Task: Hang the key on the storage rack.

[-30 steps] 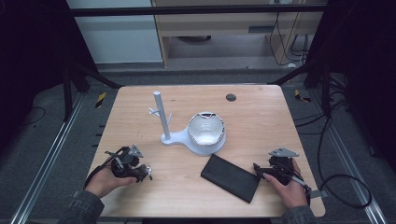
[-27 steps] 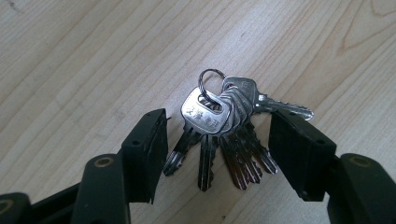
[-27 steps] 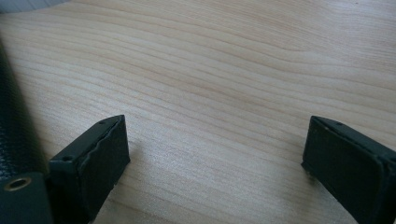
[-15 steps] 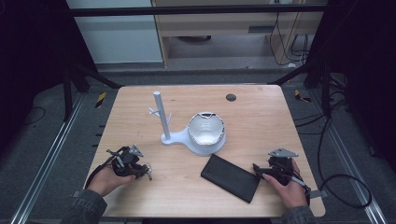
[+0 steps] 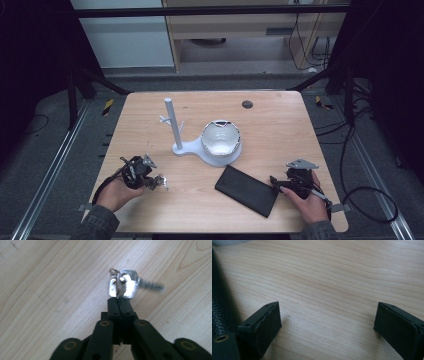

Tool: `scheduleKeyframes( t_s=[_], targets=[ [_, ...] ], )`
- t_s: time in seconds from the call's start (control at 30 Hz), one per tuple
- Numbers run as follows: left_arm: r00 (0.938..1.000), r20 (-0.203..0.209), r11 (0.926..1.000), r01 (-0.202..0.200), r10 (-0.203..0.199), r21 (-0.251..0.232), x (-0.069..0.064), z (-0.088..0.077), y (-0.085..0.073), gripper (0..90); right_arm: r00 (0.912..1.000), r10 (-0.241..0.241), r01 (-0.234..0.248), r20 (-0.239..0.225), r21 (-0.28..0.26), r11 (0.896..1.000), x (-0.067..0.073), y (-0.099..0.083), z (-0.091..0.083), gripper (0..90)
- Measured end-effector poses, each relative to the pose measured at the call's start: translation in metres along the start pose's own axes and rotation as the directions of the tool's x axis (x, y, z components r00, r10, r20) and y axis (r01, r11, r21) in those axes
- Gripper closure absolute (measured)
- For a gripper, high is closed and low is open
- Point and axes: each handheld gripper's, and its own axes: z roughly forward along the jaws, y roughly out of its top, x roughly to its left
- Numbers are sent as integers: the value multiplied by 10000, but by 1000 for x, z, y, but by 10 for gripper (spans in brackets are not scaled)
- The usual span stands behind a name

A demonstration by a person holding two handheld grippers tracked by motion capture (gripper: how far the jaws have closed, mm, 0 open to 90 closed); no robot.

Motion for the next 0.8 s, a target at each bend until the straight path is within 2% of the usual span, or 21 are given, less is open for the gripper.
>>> scheduleKeyframes(
  t_s=[0.17,0.4,0.47,0.5,0.53,0.57,0.6,0.63,0.7,0.73,0.77,0.8],
  targets=[
    [9996,88,9995,284,-285,117,5,7,-3,894,10000,3,-3,-24,2,10000,1,0,0,70],
    [9997,68,9997,223,-223,82,5,6,-3,897,10000,-68,68,-29,-14,10000,1,0,0,68],
    [9995,93,9995,299,-298,-75,4,1,-2,898,10000,-83,83,-20,-16,10000,1,0,0,68],
    [9997,71,9996,226,-225,-157,4,-8,0,898,9999,-102,102,-18,-10,9999,1,0,1,67],
    [9997,71,9996,226,-225,-157,4,-8,0,898,9999,-102,102,-18,-10,9999,1,0,1,67],
    [9998,147,9996,156,-153,-229,4,-20,3,898,10000,-91,91,-22,-4,10000,1,0,1,65],
    [9998,147,9996,156,-153,-229,4,-20,3,898,10000,-91,91,-22,-4,10000,1,0,1,65],
    [9999,150,9994,88,-83,-349,4,-34,7,898,10000,-93,93,-29,-5,10000,1,0,1,65],
    [10000,92,9993,-34,37,-383,3,-49,13,898,9999,-95,95,-34,-5,10000,2,0,1,65],
    [10000,92,9993,-34,37,-383,3,-49,13,898,9999,-94,94,-38,-1,10000,2,0,1,65],
    [9999,36,9989,-147,149,-442,2,-64,19,899,9999,-116,115,-44,-15,9999,2,0,1,65],
    [9999,36,9989,-147,149,-442,2,-64,19,898,9999,-103,103,-42,-3,9999,2,0,1,65]
  ],
)
